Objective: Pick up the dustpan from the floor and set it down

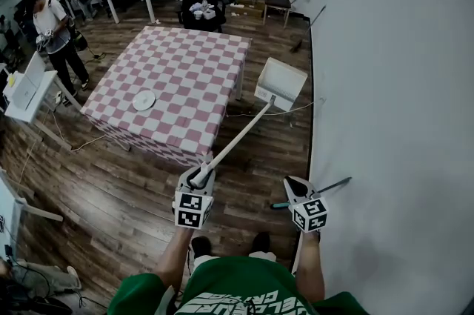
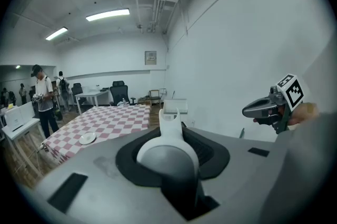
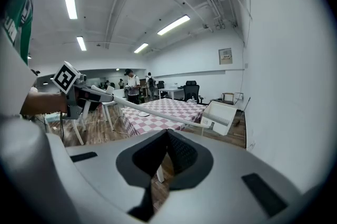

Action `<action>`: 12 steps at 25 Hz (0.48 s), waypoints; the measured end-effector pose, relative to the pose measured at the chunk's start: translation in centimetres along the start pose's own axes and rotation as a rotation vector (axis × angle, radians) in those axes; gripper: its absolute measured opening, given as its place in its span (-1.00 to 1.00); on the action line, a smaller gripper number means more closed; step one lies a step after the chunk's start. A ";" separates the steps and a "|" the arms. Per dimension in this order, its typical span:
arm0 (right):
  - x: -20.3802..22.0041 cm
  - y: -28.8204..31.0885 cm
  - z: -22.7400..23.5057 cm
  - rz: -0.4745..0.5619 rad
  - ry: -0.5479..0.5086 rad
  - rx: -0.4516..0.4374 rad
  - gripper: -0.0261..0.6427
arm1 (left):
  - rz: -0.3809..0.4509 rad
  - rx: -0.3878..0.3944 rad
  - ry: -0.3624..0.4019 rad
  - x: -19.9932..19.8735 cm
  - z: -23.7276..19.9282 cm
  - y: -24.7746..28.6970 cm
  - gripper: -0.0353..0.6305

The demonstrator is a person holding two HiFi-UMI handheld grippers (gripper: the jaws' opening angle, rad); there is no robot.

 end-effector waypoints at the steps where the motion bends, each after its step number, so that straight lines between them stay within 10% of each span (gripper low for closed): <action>1: 0.0 0.0 0.0 0.000 0.000 0.000 -0.90 | 0.008 -0.005 0.003 -0.2 0.0 -0.2 -0.58; 12: -0.1 0.0 -0.2 0.001 0.000 0.000 -0.90 | 0.029 -0.019 -0.035 -0.7 -0.7 -1.0 -0.58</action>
Point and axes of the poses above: the fingertips, and each gripper's own axes: y forward along the fingers, z to its right, x out of its underside, the point moved 5 cm from there along -y, backward along the fingers, and after that the axes turned 10 degrees about x, right-handed, at the moved point
